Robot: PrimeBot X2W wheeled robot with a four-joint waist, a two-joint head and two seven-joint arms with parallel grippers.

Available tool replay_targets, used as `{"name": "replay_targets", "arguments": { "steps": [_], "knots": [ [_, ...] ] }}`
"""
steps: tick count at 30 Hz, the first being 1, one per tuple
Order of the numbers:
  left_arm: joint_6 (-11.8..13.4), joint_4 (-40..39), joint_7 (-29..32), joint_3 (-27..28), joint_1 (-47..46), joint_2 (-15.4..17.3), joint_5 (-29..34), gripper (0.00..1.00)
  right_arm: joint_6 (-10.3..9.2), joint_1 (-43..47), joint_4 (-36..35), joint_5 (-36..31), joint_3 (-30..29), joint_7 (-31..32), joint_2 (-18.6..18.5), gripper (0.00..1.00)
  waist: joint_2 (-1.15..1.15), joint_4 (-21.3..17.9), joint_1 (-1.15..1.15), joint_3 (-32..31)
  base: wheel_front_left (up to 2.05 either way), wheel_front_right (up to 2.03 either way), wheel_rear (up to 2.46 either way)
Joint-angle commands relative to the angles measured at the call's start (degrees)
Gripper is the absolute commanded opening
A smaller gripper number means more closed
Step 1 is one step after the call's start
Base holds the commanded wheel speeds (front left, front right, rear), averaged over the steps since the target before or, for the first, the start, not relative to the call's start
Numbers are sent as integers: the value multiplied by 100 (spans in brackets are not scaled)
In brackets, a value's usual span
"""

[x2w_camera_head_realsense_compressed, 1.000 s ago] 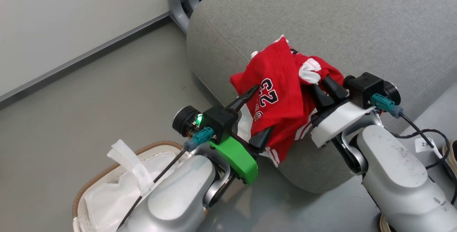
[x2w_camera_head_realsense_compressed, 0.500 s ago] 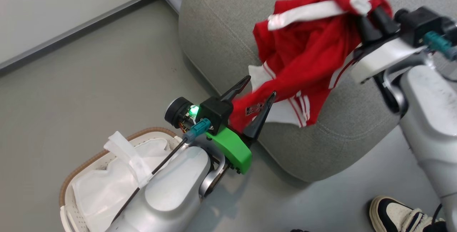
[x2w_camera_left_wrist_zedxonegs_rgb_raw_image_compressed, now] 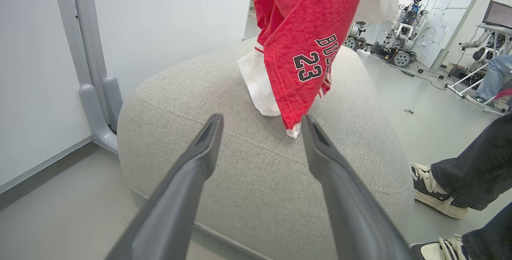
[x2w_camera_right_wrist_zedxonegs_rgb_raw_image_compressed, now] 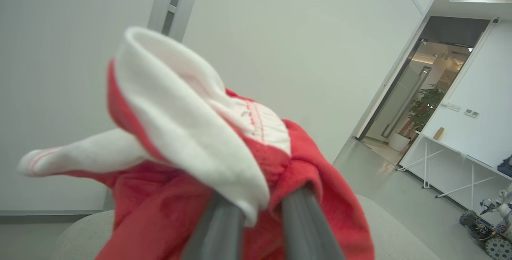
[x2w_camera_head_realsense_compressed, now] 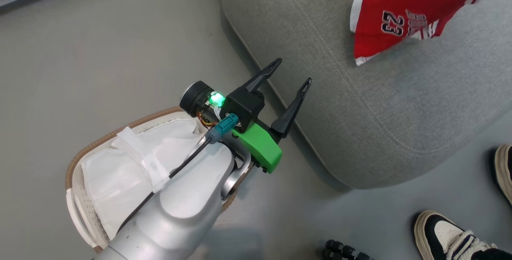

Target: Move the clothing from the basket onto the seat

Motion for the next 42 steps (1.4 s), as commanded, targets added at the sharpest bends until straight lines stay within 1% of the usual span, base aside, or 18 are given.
{"name": "replay_targets", "arguments": {
  "steps": [1,7,10,14,20,27,33,35,37,41,42],
  "knots": [
    [-23,-28,2,31,-118,32,83,100,-8,-154,73,-76,-129,-13,-58,0,0,284,0,346,0,0,0],
    [-40,25,2,62,-328,34,279,100,-8,-555,382,-306,-510,-13,-284,0,0,528,0,783,0,0,0],
    [-40,40,3,86,-409,35,355,100,-8,-652,512,-392,-748,-13,-331,0,0,633,0,988,0,0,0],
    [-43,38,2,129,-500,40,455,100,-8,-623,677,-462,-1213,-13,-368,0,0,786,0,1274,0,0,0],
    [-17,58,3,203,-581,86,553,100,-8,-264,923,-517,-1675,-10,-226,0,0,929,0,1625,0,0,0],
    [-3,14,2,274,-649,109,672,100,-8,229,1062,-503,-2112,-10,150,0,0,988,0,1864,0,0,0],
    [-12,54,3,338,-596,113,689,100,-8,775,917,-471,-2406,-9,481,0,0,971,0,1841,0,0,0],
    [6,61,3,397,-519,117,683,100,-8,1008,826,-528,-2440,-9,577,100,0,964,0,1757,0,0,0],
    [14,69,3,461,-447,133,683,100,-8,1204,685,-518,-2611,-9,645,100,0,947,0,1665,0,0,0],
    [13,49,3,589,-300,131,690,100,-8,1706,393,-576,-2765,-8,823,100,0,930,0,1417,0,0,0],
    [12,7,3,676,-202,125,677,100,-8,1958,251,-583,-2820,-9,885,100,0,946,0,1269,0,0,0]
  ]
}}
